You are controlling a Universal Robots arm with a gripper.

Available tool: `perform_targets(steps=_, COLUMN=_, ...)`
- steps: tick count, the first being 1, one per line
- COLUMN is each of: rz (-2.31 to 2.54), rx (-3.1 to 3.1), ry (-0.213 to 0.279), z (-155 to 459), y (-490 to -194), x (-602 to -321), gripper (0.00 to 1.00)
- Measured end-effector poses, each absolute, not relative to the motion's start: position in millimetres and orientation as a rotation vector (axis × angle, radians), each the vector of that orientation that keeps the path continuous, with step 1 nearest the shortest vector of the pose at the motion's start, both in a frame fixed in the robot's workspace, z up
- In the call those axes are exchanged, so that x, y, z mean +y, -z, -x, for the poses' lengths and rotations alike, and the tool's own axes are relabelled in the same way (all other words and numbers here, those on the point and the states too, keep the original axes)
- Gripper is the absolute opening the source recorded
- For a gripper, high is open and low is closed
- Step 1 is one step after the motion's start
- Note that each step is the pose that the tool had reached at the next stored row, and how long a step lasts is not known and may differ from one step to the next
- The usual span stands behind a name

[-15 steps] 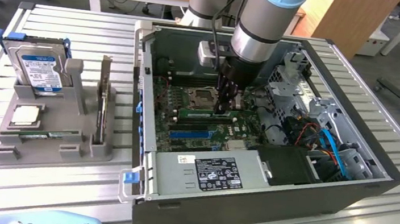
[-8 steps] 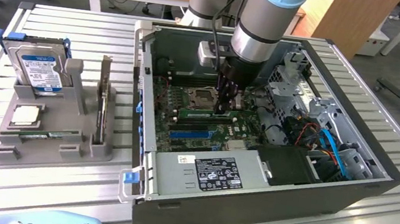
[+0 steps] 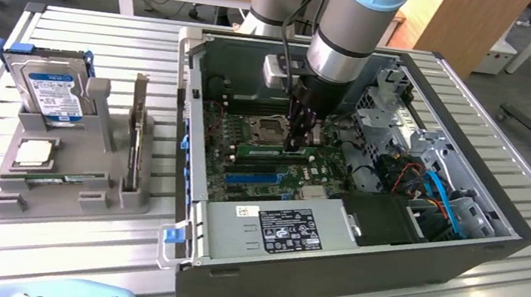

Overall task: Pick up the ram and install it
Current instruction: 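Insert the ram into the slot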

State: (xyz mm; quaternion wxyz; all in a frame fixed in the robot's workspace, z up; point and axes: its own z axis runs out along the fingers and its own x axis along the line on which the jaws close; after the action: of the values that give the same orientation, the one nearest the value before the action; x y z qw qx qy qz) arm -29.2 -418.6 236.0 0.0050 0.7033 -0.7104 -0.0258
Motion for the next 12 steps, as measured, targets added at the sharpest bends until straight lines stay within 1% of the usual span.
perform_targets(steps=12, rz=-2.21, rx=-2.218, ry=0.081, z=28.2, y=-235.5, x=-418.5, gripper=0.11)
